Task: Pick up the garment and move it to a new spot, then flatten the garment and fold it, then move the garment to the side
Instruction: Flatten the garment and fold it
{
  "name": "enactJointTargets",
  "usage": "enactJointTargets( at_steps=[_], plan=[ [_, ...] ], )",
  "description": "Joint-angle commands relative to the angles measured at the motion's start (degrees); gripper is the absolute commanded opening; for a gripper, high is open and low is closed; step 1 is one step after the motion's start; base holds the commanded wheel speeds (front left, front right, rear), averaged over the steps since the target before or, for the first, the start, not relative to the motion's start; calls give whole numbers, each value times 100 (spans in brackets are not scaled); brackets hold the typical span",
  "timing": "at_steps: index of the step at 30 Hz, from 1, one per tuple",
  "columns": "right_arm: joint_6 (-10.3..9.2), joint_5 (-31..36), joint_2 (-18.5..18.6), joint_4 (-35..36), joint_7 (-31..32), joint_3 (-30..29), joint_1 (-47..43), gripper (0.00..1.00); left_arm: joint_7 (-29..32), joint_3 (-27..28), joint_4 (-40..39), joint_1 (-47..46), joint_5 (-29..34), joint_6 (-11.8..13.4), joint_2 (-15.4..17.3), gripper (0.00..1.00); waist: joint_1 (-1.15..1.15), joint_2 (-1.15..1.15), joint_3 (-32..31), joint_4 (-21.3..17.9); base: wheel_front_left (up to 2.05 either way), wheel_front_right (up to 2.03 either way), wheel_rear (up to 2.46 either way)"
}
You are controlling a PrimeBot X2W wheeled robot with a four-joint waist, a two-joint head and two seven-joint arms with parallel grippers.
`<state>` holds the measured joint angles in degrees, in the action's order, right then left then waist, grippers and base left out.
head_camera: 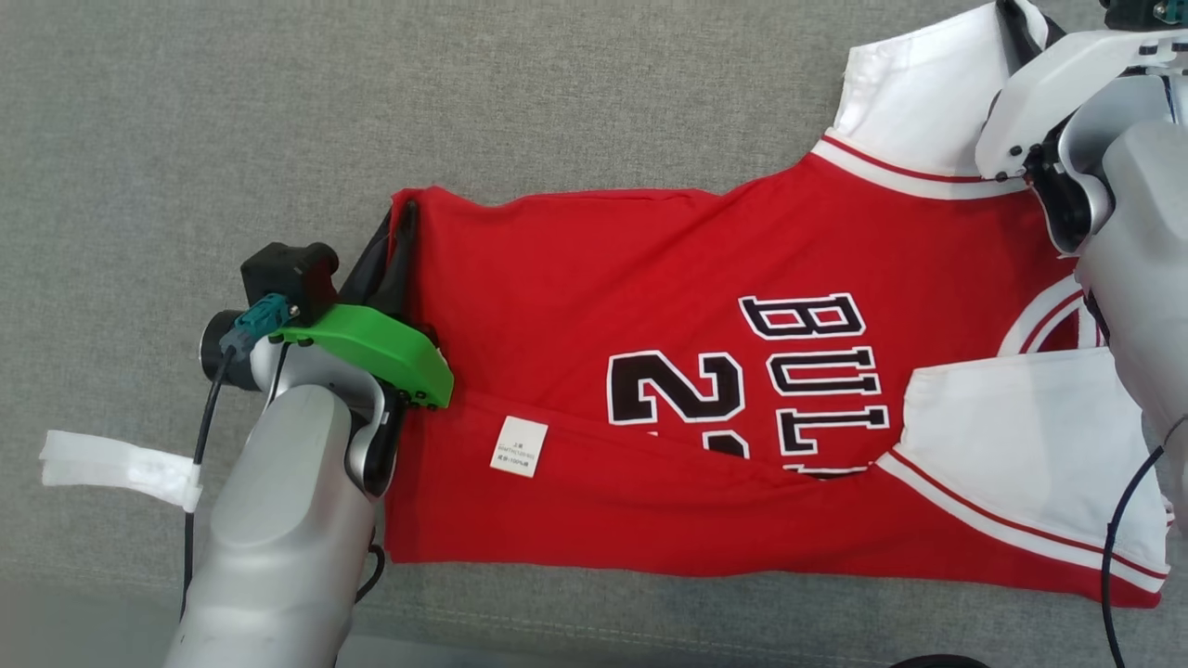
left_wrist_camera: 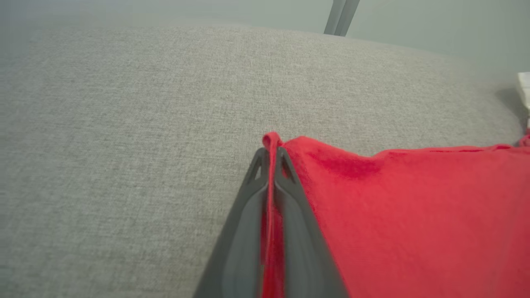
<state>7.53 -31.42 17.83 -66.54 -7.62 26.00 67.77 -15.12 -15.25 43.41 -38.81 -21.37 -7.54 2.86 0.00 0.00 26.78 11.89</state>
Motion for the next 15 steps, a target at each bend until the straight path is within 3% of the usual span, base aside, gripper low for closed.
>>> enactJointTargets(
  at_steps=[1,15],
  plan=[
    [-10,-79,0,74,-88,54,-88,0,2,36,-11,41,27,15,12,0,0,0,-120,-75,0,0,0],
    [-10,-1254,336,1500,-732,592,-1470,0,2,355,-281,684,53,15,270,0,0,0,-1164,-553,0,0,0]
  ],
)
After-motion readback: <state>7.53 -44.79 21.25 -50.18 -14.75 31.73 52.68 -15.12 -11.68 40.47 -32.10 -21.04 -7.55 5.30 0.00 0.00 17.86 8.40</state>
